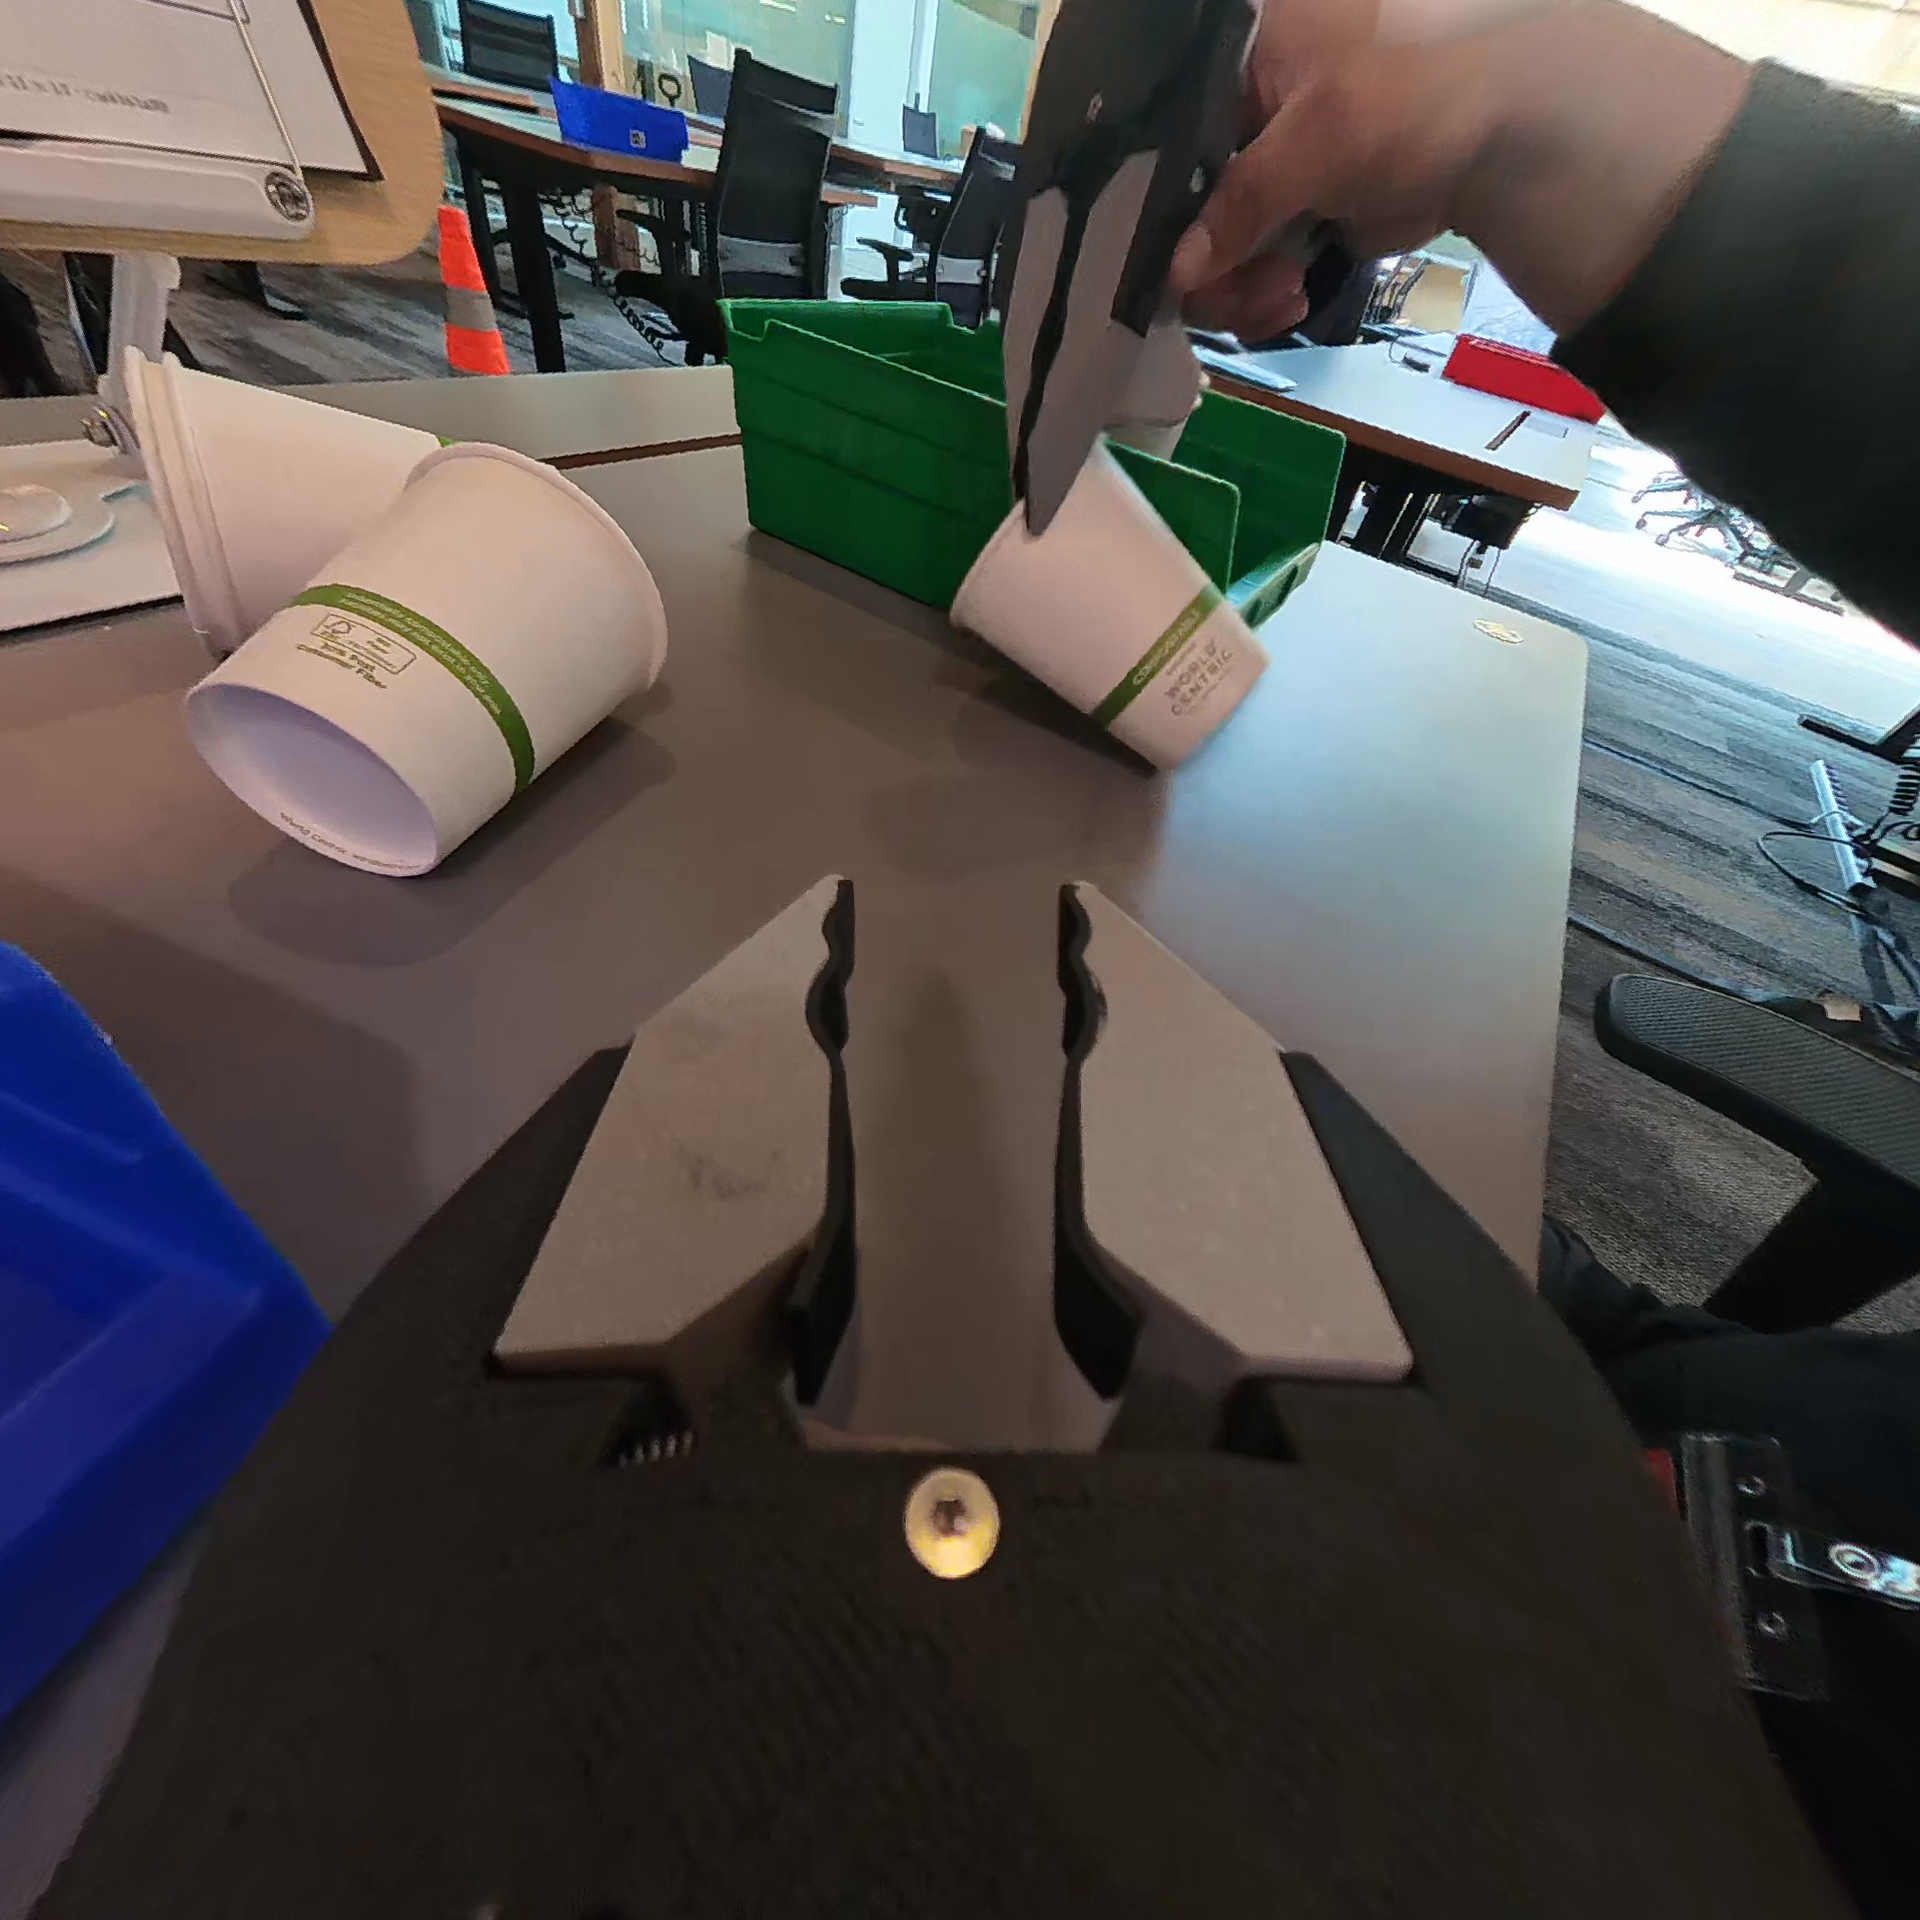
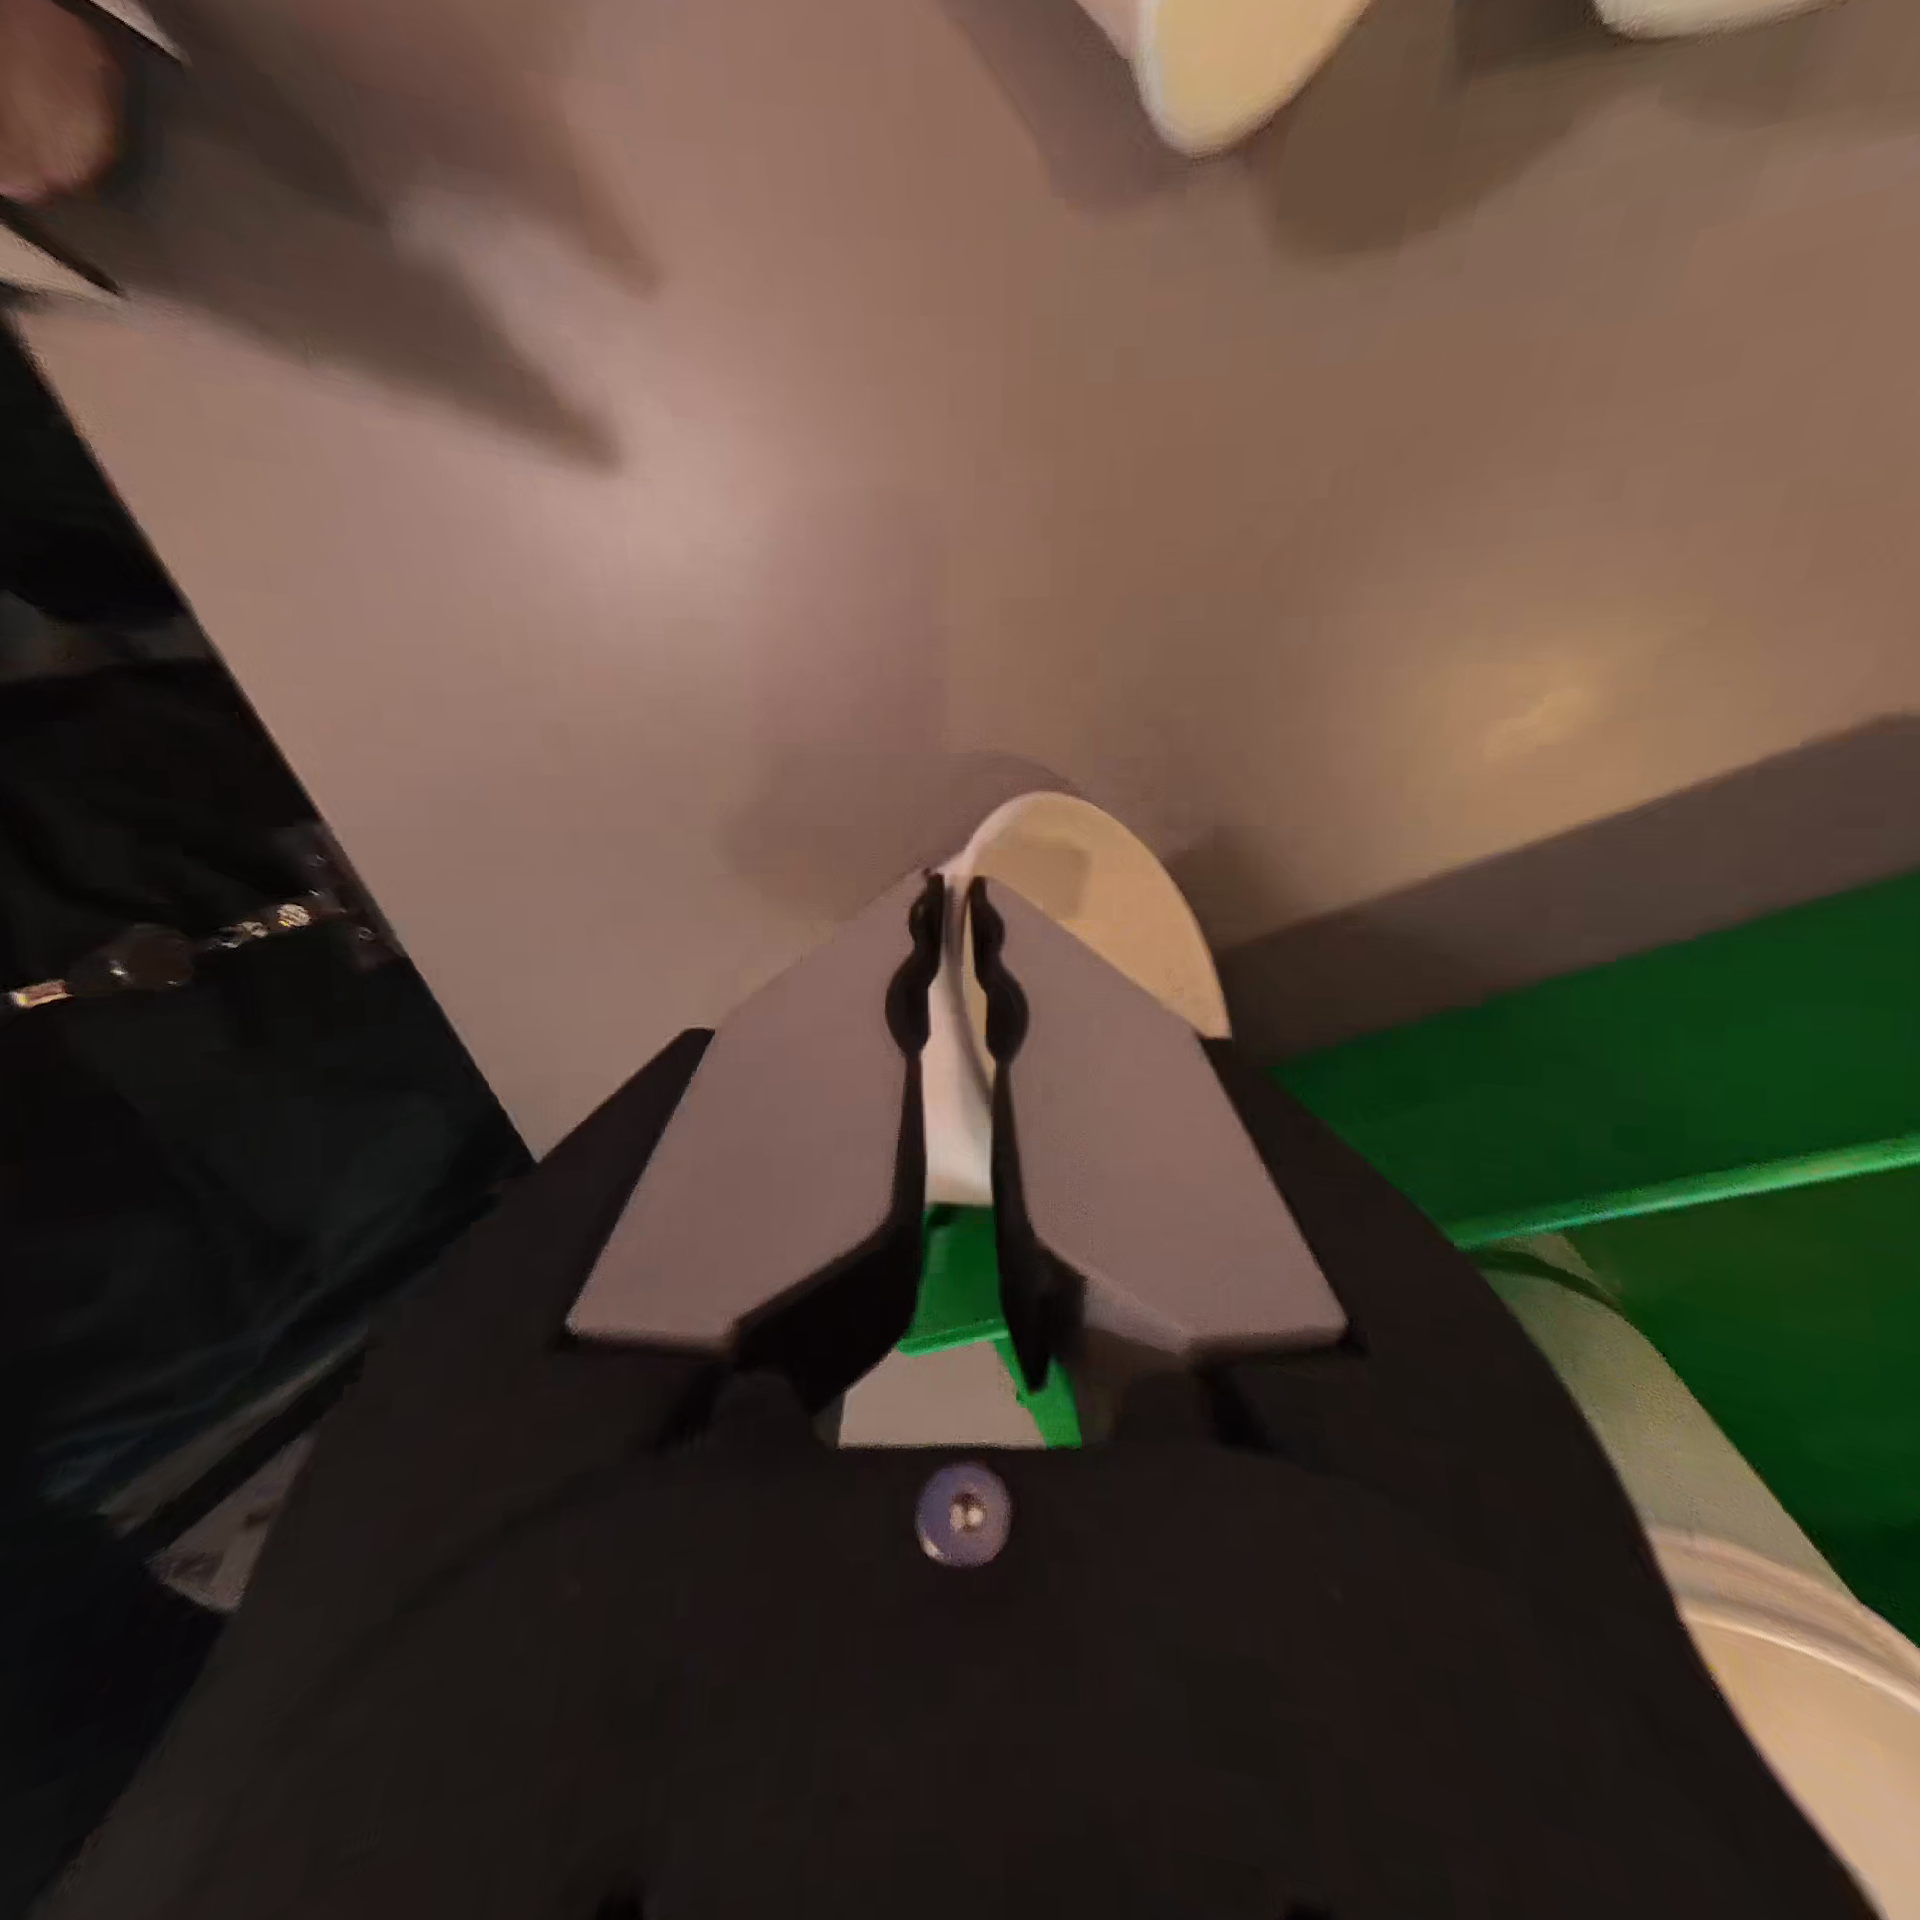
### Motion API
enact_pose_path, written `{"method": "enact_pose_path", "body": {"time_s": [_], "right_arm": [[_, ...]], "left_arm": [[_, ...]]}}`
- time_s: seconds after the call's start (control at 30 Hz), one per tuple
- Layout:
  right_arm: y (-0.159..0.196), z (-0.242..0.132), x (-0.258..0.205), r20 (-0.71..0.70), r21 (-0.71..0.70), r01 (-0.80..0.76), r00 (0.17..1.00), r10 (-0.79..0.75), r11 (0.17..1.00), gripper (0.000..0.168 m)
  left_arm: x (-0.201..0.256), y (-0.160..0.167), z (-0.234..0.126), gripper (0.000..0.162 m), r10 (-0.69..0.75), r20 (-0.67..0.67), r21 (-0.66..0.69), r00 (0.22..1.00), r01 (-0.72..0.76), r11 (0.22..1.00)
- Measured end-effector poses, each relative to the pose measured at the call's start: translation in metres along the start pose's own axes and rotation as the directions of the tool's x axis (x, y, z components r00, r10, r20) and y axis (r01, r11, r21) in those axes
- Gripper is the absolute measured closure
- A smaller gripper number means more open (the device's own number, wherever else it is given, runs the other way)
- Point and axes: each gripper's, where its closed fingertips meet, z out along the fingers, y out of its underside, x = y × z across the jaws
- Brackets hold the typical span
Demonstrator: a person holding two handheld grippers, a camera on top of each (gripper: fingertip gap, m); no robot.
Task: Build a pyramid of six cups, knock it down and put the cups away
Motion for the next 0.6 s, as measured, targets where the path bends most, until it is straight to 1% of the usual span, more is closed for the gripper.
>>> {"method": "enact_pose_path", "body": {"time_s": [0.03,0.1,0.2,0.27,0.3,0.33,0.4,0.43,0.47,0.53,0.6], "right_arm": [[-0.006,-0.007,-0.003,-0.01,0.041,0.027,1.0,-0.027,0.999,0.168],[-0.016,-0.026,-0.012,-0.035,0.139,0.077,0.997,-0.073,0.987,0.168],[-0.028,-0.068,-0.025,-0.081,0.313,0.087,0.995,-0.065,0.946,0.168],[-0.031,-0.105,-0.018,-0.252,0.428,0.124,0.968,-0.014,0.895,0.168],[-0.03,-0.128,-0.013,-0.339,0.49,0.144,0.94,0.036,0.86,0.168],[-0.025,-0.151,-0.006,-0.44,0.536,0.171,0.892,0.101,0.826,0.168],[-0.005,-0.189,0.008,-0.607,0.559,0.237,0.77,0.198,0.795,0.168],[0.009,-0.203,0.016,-0.667,0.552,0.244,0.704,0.245,0.797,0.168],[0.022,-0.211,0.023,-0.7,0.541,0.234,0.658,0.279,0.808,0.168],[0.042,-0.212,0.035,-0.711,0.536,0.192,0.628,0.317,0.822,0.168],[0.052,-0.209,0.045,-0.713,0.542,0.181,0.616,0.335,0.821,0.168]], "left_arm": [[0.0,0.0,0.0,0.125,-0.006,-0.001,0.001,1.0,0.006,1.0],[-0.001,-0.001,-0.001,0.125,-0.013,0.0,0.006,1.0,0.013,1.0],[-0.002,-0.002,-0.001,0.125,-0.012,0.006,0.012,1.0,0.012,1.0],[-0.002,-0.002,-0.001,0.126,-0.007,0.011,0.013,1.0,0.007,1.0],[-0.002,-0.002,-0.001,0.126,-0.003,0.014,0.012,1.0,0.003,1.0],[-0.002,-0.001,-0.001,0.126,0.0,0.017,0.01,1.0,0.0,1.0],[-0.002,-0.001,0.0,0.126,0.005,0.026,0.004,1.0,-0.005,1.0],[-0.002,0.0,0.0,0.126,0.003,0.027,0.002,1.0,-0.004,1.0],[-0.001,0.0,0.001,0.127,-0.001,0.023,0.001,1.0,0.001,1.0],[0.002,0.0,0.002,0.126,-0.004,0.014,-0.003,1.0,0.004,1.0],[0.002,0.001,0.003,0.126,-0.004,0.013,-0.01,1.0,0.004,1.0]]}}
